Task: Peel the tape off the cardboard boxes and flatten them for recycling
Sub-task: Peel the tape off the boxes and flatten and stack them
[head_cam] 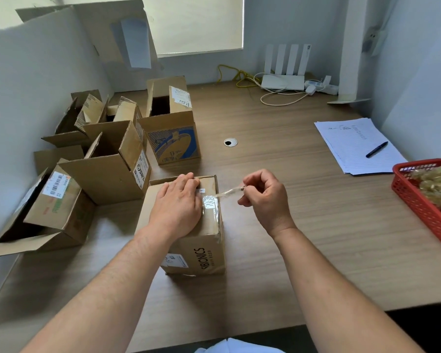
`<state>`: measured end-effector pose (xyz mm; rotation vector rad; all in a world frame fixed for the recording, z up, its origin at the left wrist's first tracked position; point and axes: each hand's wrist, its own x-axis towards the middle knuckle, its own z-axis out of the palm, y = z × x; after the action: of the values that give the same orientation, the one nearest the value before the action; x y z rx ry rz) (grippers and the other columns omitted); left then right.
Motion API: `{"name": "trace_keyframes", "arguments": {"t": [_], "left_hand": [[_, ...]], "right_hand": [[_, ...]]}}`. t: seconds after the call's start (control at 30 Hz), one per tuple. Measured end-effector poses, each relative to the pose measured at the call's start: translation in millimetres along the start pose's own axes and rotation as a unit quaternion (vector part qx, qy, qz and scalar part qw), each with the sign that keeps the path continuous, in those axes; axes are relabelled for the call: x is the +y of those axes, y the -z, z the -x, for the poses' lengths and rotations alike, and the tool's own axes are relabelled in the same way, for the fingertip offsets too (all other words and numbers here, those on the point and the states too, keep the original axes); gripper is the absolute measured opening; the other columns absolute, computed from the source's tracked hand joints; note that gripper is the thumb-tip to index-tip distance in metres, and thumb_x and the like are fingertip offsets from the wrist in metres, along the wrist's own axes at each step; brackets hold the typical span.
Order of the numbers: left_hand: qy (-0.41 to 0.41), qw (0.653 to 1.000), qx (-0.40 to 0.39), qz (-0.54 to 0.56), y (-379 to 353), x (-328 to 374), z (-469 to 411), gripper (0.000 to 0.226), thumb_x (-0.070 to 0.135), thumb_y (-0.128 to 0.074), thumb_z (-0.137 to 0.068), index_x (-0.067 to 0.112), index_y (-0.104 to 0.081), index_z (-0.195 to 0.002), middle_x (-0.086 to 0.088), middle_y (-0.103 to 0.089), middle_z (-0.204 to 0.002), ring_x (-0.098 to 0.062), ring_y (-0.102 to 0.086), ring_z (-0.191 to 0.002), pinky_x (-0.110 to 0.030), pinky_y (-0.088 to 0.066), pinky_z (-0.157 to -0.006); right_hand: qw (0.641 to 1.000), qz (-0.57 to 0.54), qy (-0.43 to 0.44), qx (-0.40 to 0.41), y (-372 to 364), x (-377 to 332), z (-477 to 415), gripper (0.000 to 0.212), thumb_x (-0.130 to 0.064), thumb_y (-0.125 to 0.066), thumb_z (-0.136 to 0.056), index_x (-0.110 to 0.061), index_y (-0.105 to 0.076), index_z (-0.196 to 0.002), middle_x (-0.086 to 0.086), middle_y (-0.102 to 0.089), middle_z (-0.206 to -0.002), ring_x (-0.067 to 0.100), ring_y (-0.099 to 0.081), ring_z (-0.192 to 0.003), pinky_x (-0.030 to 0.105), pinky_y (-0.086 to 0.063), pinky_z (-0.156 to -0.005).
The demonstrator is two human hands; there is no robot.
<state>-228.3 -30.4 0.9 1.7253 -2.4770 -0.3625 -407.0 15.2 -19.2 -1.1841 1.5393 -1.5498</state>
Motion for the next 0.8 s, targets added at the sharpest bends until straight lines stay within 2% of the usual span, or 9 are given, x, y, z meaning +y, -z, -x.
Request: {"name": "trace_keyframes", "arguments": {"t": [0.07,0.17,0.2,0.27,0.33,0.4,0.53,0.7,0.8], "left_hand": [[-0.009,1.0,-0.019,-0.011,2,-4,1,0.052,0.042,-0.025,-0.104,0.025,-0.02,-0.153,0.008,-0.01,-0.162,-0.01,-0.005,-0.148,-0.032,-0.002,-0.119],[-0.03,0.998,-0.039,-0.024,8,-15,1,0.056,0.05,-0.027,-0.102,0.031,-0.018,-0.153,0.011,-0.009,-0.161,-0.01,-0.005,-0.148,-0.032,-0.004,-0.118],[-0.033,0.998,-0.039,-0.027,9,-17,2,0.056,0.05,-0.027,-0.101,0.032,-0.018,-0.153,0.012,-0.009,-0.161,-0.009,-0.006,-0.148,-0.032,-0.004,-0.117],[-0.037,0.998,-0.03,-0.032,9,-18,5,0.054,0.05,-0.025,-0.102,0.034,-0.018,-0.153,0.013,-0.01,-0.161,-0.01,-0.007,-0.148,-0.03,-0.005,-0.116],[-0.037,0.999,-0.016,-0.032,7,-17,7,0.053,0.049,-0.025,-0.102,0.034,-0.019,-0.153,0.013,-0.011,-0.161,-0.01,-0.008,-0.147,-0.029,-0.005,-0.115],[-0.035,0.999,-0.011,-0.033,6,-17,7,0.053,0.048,-0.025,-0.102,0.033,-0.019,-0.153,0.013,-0.012,-0.161,-0.01,-0.009,-0.147,-0.029,-0.005,-0.115],[-0.032,0.999,-0.013,-0.029,6,-17,7,0.052,0.046,-0.026,-0.103,0.033,-0.019,-0.153,0.012,-0.012,-0.161,-0.011,-0.008,-0.147,-0.03,-0.005,-0.116],[-0.042,0.999,-0.015,-0.023,5,-20,8,0.051,0.043,-0.025,-0.104,0.032,-0.019,-0.153,0.011,-0.011,-0.161,-0.01,-0.007,-0.148,-0.029,-0.004,-0.116],[-0.044,0.998,-0.021,-0.025,7,-20,9,0.051,0.041,-0.024,-0.104,0.031,-0.017,-0.154,0.011,-0.01,-0.162,-0.011,-0.007,-0.148,-0.03,-0.004,-0.116]], "right_hand": [[1.0,0.009,-0.01,0.002,0,6,2,0.022,-0.002,-0.056,-0.082,-0.021,-0.059,-0.093,0.0,-0.061,-0.084,0.022,-0.064,-0.066,0.03,-0.051,-0.059],[0.999,0.046,-0.002,0.006,-3,6,7,0.043,-0.015,-0.065,-0.083,-0.025,-0.05,-0.122,0.003,-0.06,-0.094,0.026,-0.059,-0.068,0.031,-0.053,-0.064],[0.998,0.059,0.01,0.015,-4,4,8,0.044,-0.019,-0.068,-0.083,-0.025,-0.051,-0.123,0.003,-0.059,-0.095,0.024,-0.056,-0.067,0.027,-0.052,-0.065],[0.989,0.128,0.076,0.011,-7,-3,12,0.031,-0.023,-0.073,-0.081,-0.021,-0.057,-0.108,0.0,-0.058,-0.091,0.012,-0.053,-0.07,0.019,-0.048,-0.064],[0.959,0.232,0.162,-0.025,-15,-10,18,0.022,-0.028,-0.074,-0.08,-0.018,-0.059,-0.092,-0.006,-0.053,-0.086,0.007,-0.05,-0.071,0.017,-0.044,-0.061],[0.931,0.298,0.2,-0.066,-24,-15,23,0.024,-0.034,-0.075,-0.078,-0.017,-0.059,-0.086,-0.009,-0.05,-0.083,0.007,-0.047,-0.068,0.018,-0.037,-0.057],[0.886,0.404,0.185,-0.134,-38,-24,27,0.027,-0.043,-0.062,-0.086,-0.018,-0.059,-0.093,-0.002,-0.056,-0.098,0.018,-0.056,-0.082,0.027,-0.04,-0.066],[0.851,0.474,0.179,-0.141,-49,-35,22,0.023,-0.031,-0.045,-0.095,-0.012,-0.058,-0.102,0.006,-0.058,-0.107,0.026,-0.057,-0.093,0.029,-0.036,-0.07],[0.865,0.458,0.134,-0.154,-47,-35,18,0.018,-0.024,-0.045,-0.094,-0.009,-0.055,-0.096,0.011,-0.059,-0.104,0.029,-0.056,-0.092,0.03,-0.035,-0.071]]}}
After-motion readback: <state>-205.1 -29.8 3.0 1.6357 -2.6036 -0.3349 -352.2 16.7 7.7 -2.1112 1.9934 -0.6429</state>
